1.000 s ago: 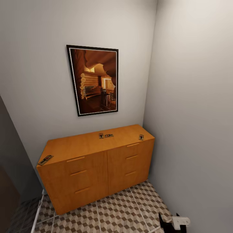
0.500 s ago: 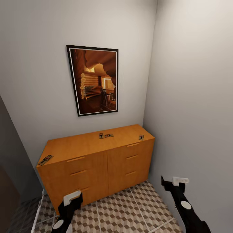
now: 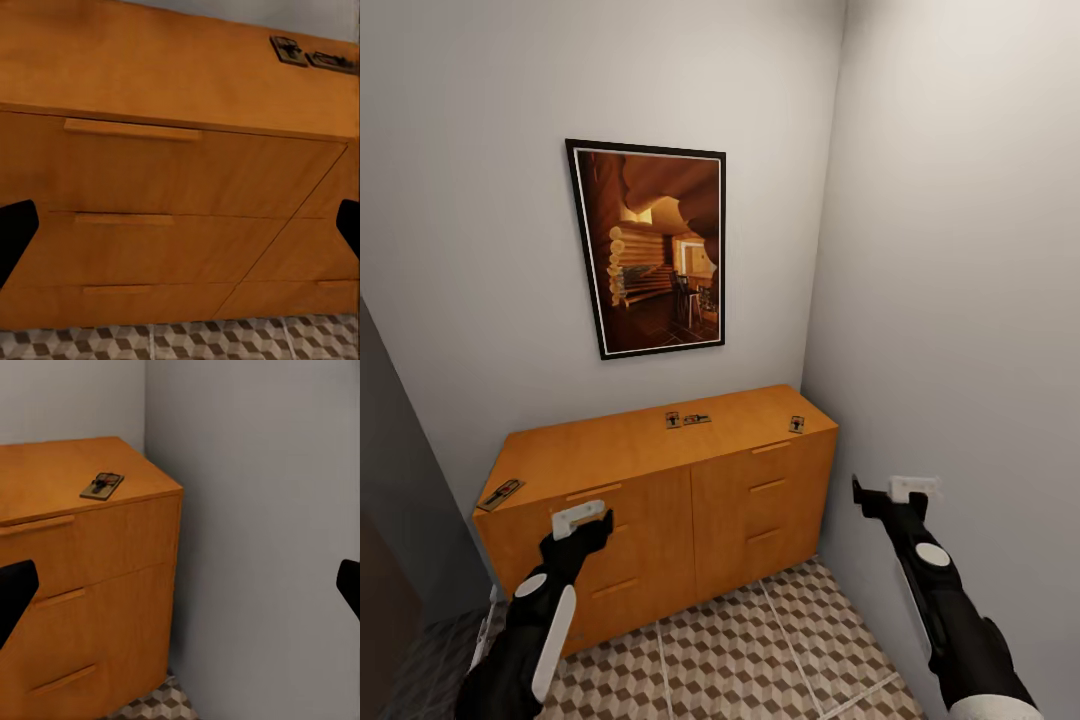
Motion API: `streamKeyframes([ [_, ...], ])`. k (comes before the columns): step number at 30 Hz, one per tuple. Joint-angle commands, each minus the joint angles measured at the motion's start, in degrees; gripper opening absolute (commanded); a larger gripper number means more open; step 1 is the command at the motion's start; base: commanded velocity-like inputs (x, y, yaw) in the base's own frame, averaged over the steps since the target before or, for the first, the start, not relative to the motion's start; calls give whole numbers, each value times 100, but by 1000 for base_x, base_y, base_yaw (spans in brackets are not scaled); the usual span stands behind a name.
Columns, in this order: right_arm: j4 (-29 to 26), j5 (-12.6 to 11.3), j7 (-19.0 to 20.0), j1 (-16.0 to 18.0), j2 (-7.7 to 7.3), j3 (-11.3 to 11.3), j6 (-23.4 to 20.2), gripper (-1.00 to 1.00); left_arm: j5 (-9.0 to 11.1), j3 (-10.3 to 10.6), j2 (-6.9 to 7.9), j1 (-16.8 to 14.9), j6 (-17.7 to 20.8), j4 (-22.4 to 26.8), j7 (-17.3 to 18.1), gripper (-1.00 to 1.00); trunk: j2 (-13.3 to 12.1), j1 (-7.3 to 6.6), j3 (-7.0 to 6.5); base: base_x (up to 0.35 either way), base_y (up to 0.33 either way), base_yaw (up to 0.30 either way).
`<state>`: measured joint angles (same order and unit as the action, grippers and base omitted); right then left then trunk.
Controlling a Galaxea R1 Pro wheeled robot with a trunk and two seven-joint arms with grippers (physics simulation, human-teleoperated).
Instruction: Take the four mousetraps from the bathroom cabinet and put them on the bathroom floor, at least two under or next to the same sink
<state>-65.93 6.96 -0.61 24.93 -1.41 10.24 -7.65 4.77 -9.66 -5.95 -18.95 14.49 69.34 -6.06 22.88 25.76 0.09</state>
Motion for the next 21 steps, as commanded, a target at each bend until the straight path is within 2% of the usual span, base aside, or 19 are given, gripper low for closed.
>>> streamKeyframes([
  [1, -107, 36, -7, 8, 0, -25, -180, 100, 53, -3, -5, -12, 86, 118, -17, 100, 4, 3, 3, 0, 0, 0],
  [5, -366, -35, 6, 117, 0, -89, -769, 100, 70, -1, -14, -53, 341, 568, -13, 100, 4, 3, 3, 0, 0, 0],
  [9, -425, -62, 12, 193, 1, -119, -994, 100, 79, -1, -29, -130, 503, 739, -11, 100, 4, 3, 3, 0, 0, 0],
  [12, -445, -68, 10, 220, 1, -231, -1074, 100, 76, 2, -43, -223, 600, 761, -11, 100, 4, 3, 3, 0, 0, 0],
  [14, -452, -70, 1, 231, 1, -402, -1110, 100, 70, 15, -64, -298, 657, 736, -13, 100, 4, 3, 3, 0, 0, 0],
  [15, -460, -68, -14, 237, 1, -637, -1142, 100, 63, 62, -88, -383, 717, 707, -17, 100, 4, 3, 3, 0, 0, 0],
  [17, -473, -63, -28, 245, 1, -885, -1179, 100, 55, 152, -110, -480, 791, 688, -24, 100, 4, 3, 3, 0, 0, 0],
  [19, -495, -60, -40, 271, 1, -1074, -1229, 100, 47, 273, -128, -591, 886, 680, -34, 100, 4, 3, 3, 0, 0, 0],
  [20, -510, -63, -48, 344, 1, -1195, -1289, 100, 42, 403, -140, -708, 1007, 684, -44, 100, 4, 3, 3, 0, 0, 0],
  [21, -515, -67, -51, 395, 1, -1237, -1323, 100, 40, 461, -146, -768, 1073, 687, -49, 100, 4, 3, 3, 0, 0, 0],
])
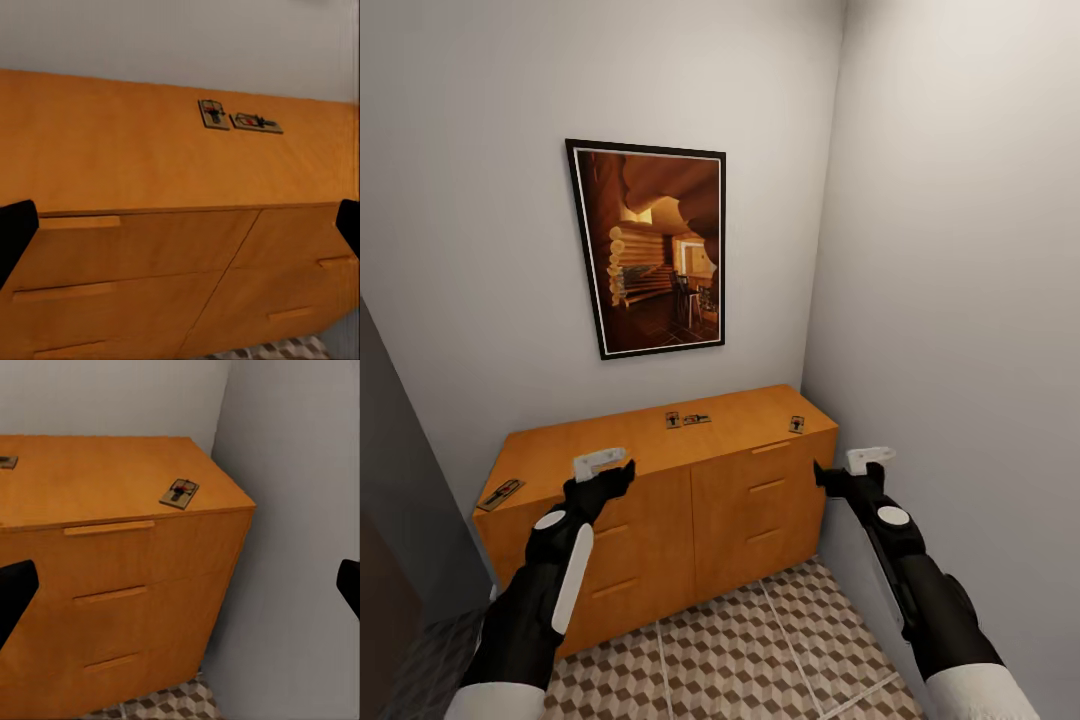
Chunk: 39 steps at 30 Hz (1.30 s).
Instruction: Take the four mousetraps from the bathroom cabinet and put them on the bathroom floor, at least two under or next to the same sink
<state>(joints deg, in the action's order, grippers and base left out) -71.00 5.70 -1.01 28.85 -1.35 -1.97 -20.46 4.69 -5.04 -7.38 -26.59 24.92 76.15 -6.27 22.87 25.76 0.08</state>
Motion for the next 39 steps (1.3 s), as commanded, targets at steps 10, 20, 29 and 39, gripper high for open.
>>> streamKeyframes([
  [10, -23, -44, -22, 356, -6, 116, -211, 100, 118, 129, -12, -412, 456, 217, -56, 100, 5, 2, 3, 0, 0, 0],
  [20, -65, -83, 33, 391, -8, 832, -218, 100, 141, 74, -29, -427, 499, 493, -46, 100, 5, 2, 3, 0, 0, 0],
  [29, -23, -101, 39, 393, -13, 849, -258, 100, 143, 246, -127, -426, 521, -179, -41, 100, 5, 2, 3, 0, 0, 0],
  [39, 35, -111, 33, 419, -31, 854, -489, 100, 88, 336, -262, -523, 910, -431, -64, 100, 5, 2, 3, 0, 0, 0],
])
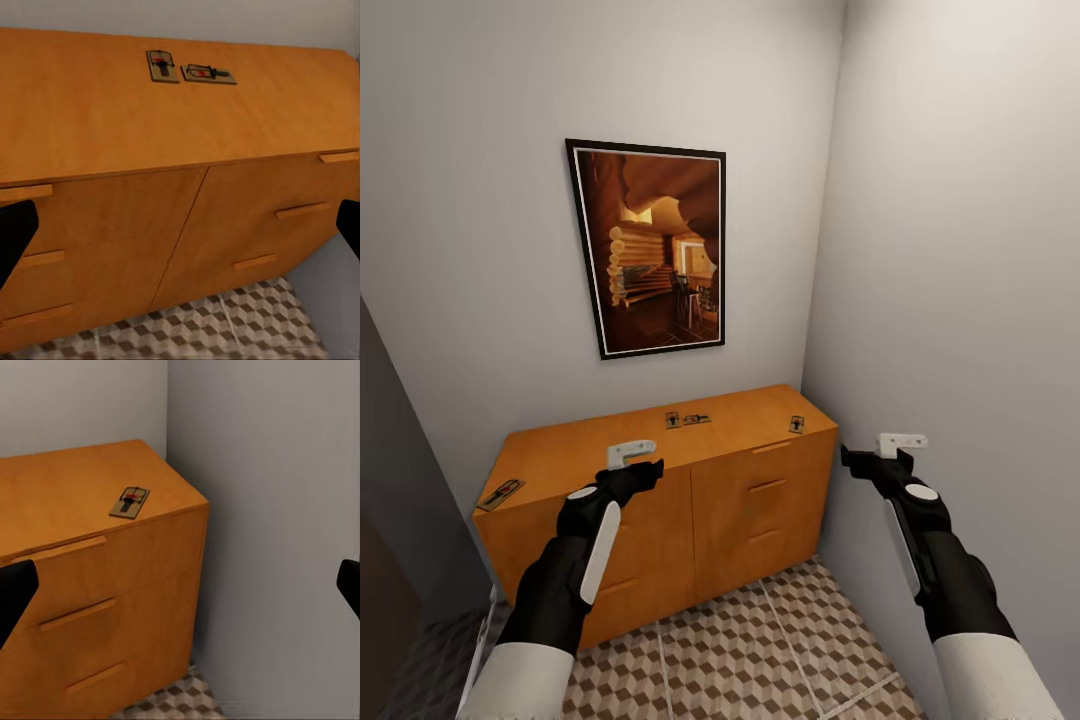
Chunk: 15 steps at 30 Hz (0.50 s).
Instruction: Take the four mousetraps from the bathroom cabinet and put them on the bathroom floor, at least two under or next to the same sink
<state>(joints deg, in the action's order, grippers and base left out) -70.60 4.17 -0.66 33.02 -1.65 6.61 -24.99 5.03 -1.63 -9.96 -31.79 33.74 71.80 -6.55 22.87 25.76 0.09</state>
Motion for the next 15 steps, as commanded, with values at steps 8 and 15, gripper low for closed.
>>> streamKeyframes([
  [8, 113, 51, 3, 25, 6, -170, -372, 100, 72, -14, -4, -86, 413, -19, -2, 100, 5, 2, 3, 0, 0, 0],
  [15, 148, 43, 11, 28, 7, -233, -417, 100, 97, -43, -4, -97, 443, -3, 18, 100, 5, 2, 3, 0, 0, 0],
])
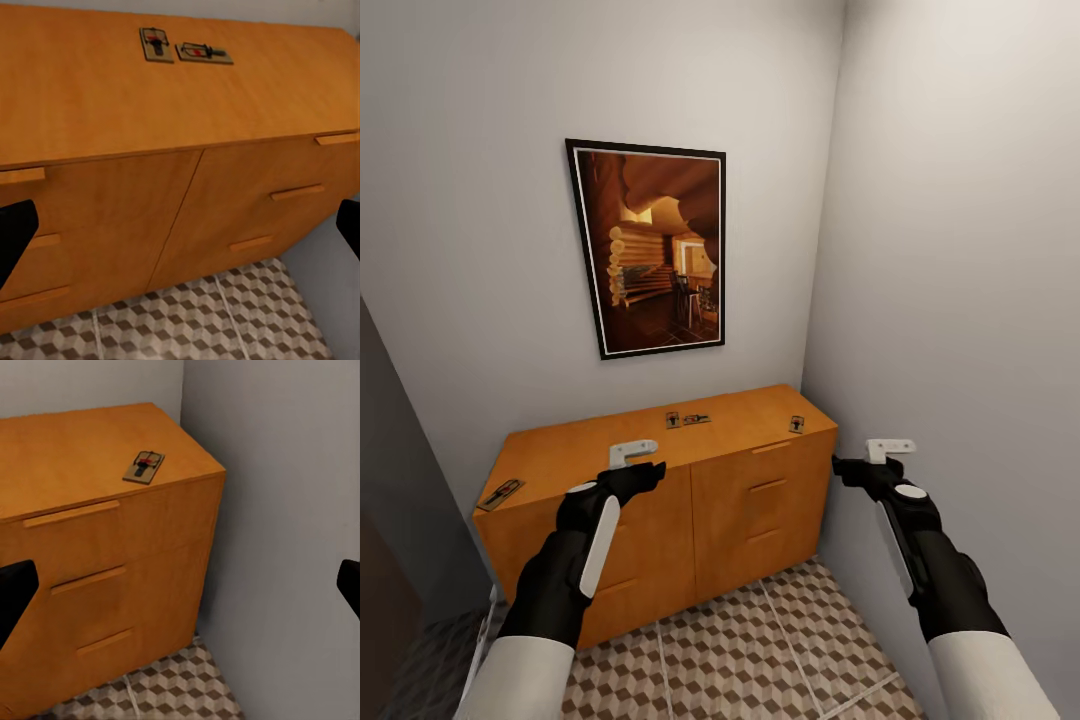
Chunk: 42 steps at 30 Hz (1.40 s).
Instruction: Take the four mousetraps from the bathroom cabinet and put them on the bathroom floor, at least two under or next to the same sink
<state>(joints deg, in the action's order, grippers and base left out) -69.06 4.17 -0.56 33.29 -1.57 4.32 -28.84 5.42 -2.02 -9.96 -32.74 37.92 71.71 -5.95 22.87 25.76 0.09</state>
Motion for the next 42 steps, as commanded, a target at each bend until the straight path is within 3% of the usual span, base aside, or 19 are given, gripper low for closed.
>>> streamKeyframes([
  [1, -2, 42, 3, 2, -1, -10, -35, 100, 60, -7, -4, -2, 26, 4, -41, 100, 5, 2, 3, 0, 0, 0],
  [5, 101, 48, 9, 2, -1, -86, -40, 100, 68, -3, -4, -3, 26, -2, -39, 100, 5, 2, 3, 0, 0, 0],
  [10, 257, 56, 11, 2, -1, -352, -38, 100, 72, 12, -4, -1, 6, -3, -39, 100, 5, 2, 3, 0, 0, 0],
  [19, 324, 54, 12, 2, -1, -505, -37, 100, 52, 69, -4, 2, -6, -2, -58, 100, 5, 2, 3, 142, -36, 0],
  [32, 342, 46, -22, 2, -1, -486, 5, 100, 31, 167, -4, 3, -4, -15, -82, 100, 5, 2, 3, 295, -103, 0],
  [42, 405, 35, 2, 2, -1, -500, 18, 100, 21, 239, -4, 5, -5, -24, -82, 100, 5, 2, 3, 85, -29, 0],
])
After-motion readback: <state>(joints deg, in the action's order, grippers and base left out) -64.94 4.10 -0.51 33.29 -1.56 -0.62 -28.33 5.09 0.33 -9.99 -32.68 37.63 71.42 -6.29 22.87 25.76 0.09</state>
